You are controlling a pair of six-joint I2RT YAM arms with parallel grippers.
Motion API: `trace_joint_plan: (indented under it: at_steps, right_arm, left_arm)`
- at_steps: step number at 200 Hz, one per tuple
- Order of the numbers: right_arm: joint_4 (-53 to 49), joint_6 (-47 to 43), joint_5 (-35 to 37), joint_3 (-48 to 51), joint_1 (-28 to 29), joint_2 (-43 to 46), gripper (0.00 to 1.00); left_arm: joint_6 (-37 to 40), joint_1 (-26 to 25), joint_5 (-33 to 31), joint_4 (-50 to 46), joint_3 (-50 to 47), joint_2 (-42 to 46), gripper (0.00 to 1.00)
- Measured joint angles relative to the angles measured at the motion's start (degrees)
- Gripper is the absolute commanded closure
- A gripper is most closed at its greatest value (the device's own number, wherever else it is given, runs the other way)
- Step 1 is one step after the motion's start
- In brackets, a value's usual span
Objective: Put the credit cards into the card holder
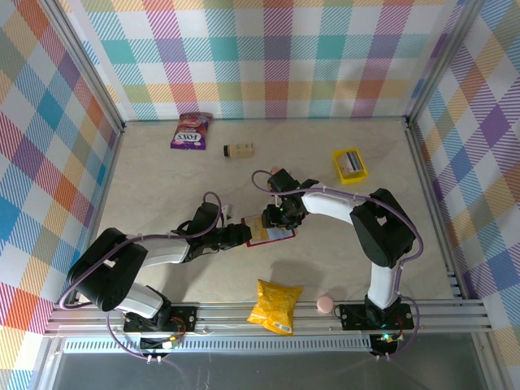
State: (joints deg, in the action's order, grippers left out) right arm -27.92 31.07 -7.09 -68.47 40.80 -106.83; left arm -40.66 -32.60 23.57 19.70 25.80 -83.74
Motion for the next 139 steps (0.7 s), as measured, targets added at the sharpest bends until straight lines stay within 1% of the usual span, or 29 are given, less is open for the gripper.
trace_joint_plan:
  at_steps: [105, 139]
  right_arm:
    - [2.5, 1.7, -3.1, 0.0, 0.0, 0.0, 0.5]
    - [3.9, 2.7, -4.1, 0.4, 0.0, 0.0, 0.51]
  left_arm:
    - [0.0, 0.0, 0.0, -0.1, 0.0, 0.1, 0.57]
    - [0.0, 0.0, -0.1, -0.5, 0.0, 3.3, 0.57]
